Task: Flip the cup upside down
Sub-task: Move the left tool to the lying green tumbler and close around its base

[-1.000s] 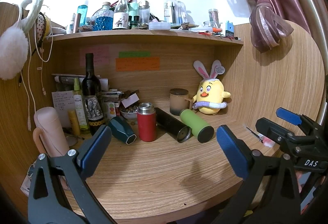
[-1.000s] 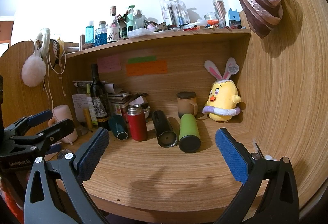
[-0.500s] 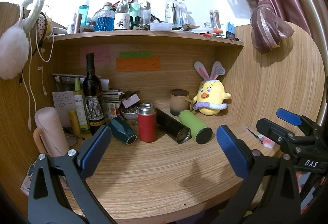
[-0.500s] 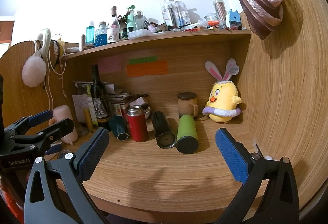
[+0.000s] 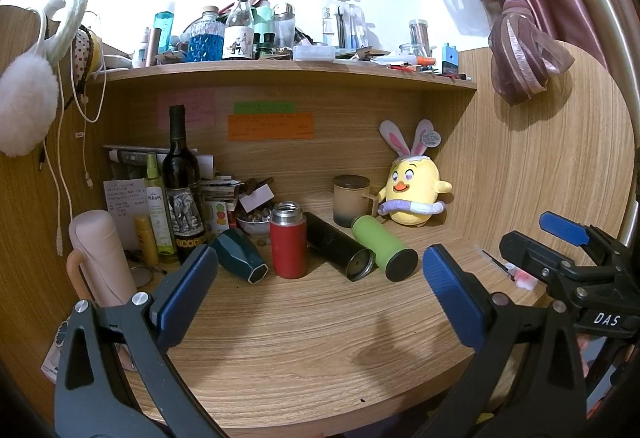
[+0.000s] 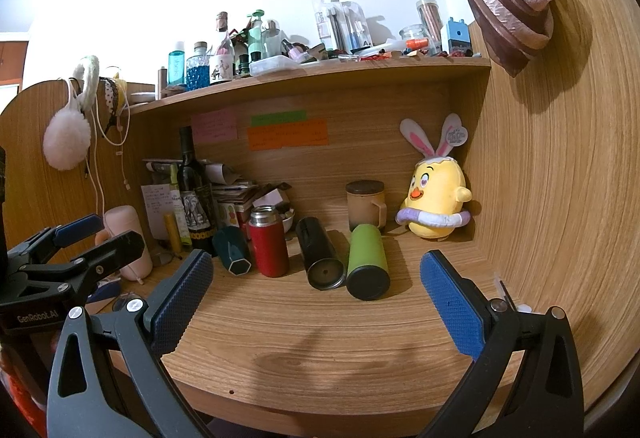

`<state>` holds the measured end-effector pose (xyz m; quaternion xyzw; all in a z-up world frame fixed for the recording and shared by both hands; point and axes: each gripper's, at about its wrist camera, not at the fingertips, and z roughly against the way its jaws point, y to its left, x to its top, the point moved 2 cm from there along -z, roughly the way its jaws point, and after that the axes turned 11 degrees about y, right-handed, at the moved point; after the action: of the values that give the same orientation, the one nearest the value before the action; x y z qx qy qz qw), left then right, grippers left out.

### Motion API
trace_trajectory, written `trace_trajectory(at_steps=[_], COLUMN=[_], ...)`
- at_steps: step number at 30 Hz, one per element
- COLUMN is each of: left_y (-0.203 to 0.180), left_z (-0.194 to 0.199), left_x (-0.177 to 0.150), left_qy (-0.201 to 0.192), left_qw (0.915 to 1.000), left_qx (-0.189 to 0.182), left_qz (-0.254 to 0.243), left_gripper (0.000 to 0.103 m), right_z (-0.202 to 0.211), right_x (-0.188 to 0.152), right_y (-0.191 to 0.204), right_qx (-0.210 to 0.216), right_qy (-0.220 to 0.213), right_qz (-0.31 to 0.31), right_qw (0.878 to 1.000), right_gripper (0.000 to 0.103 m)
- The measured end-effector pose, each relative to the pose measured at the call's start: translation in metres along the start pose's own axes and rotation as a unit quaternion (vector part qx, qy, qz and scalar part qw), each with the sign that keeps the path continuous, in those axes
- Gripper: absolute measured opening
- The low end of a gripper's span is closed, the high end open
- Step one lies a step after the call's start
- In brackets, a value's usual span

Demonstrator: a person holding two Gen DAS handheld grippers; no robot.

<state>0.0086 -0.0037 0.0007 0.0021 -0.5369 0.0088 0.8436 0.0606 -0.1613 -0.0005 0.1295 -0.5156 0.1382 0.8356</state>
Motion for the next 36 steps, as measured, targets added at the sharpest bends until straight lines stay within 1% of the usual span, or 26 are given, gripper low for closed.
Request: trace_trajectory(at_steps=[6,11,15,18,19,21,24,27,29,32,34,35,36], left_y=[0.001,-0.001,-0.009,-0.017,-0.020,-0.029,-0.047,-0.066,-0.080,-0.097,-0.106,-0.111,-0.116], left_z=[0.000,-0.007,-0.027,-0.054,-0.062,-0.084,-0.129,-0.175,-0.207,-0.245,-0.271,-0.286,-0.296], left_x=[-0.001,0.004,0.014,0.025,0.028,0.035,0.046,0.052,0.056,0.059,0.059,0.058,0.056], left_qy=[0.000,0.004,0.019,0.038,0.039,0.048,0.099,0.152,0.181,0.209,0.233,0.248,0.260], left_qw=[1.0000,1.0000,0.9996,0.9985,0.9981,0.9972,0.9923,0.9834,0.9779,0.9710,0.9649,0.9608,0.9577], left_qx=[-0.001,-0.002,-0.005,-0.029,-0.038,-0.046,-0.054,-0.077,-0.085,-0.098,-0.109,-0.114,-0.114], left_qz=[0.000,-0.007,-0.021,-0.027,-0.029,-0.035,-0.050,-0.060,-0.062,-0.062,-0.055,-0.050,-0.049], left_gripper=[0.103,0.103,0.103,0.103,0.103,0.103,0.103,0.103,0.103,0.103,0.102,0.099,0.089], right_z=[-0.003,-0.010,-0.021,-0.030,-0.034,-0.042,-0.056,-0.071,-0.079,-0.090,-0.095,-0.098,-0.100], right_x=[0.002,0.002,0.003,0.002,0.002,0.001,0.000,-0.003,-0.006,-0.011,-0.014,-0.015,-0.017], right_y=[0.003,-0.004,-0.017,-0.033,-0.040,-0.054,-0.076,-0.098,-0.109,-0.124,-0.131,-0.136,-0.139], right_qx=[0.000,-0.005,-0.017,-0.039,-0.047,-0.057,-0.067,-0.076,-0.081,-0.095,-0.098,-0.098,-0.098], right_qy=[0.002,0.006,0.010,0.013,0.015,0.021,0.036,0.058,0.070,0.083,0.088,0.092,0.094], right_qz=[-0.001,-0.003,-0.007,-0.014,-0.018,-0.027,-0.043,-0.060,-0.067,-0.072,-0.074,-0.077,-0.080], right_qw=[1.000,1.000,1.000,0.999,0.999,0.998,0.996,0.994,0.992,0.989,0.988,0.988,0.987], right_gripper=[0.103,0.103,0.103,0.103,0.103,0.103,0.103,0.103,0.103,0.103,0.103,0.103,0.103])
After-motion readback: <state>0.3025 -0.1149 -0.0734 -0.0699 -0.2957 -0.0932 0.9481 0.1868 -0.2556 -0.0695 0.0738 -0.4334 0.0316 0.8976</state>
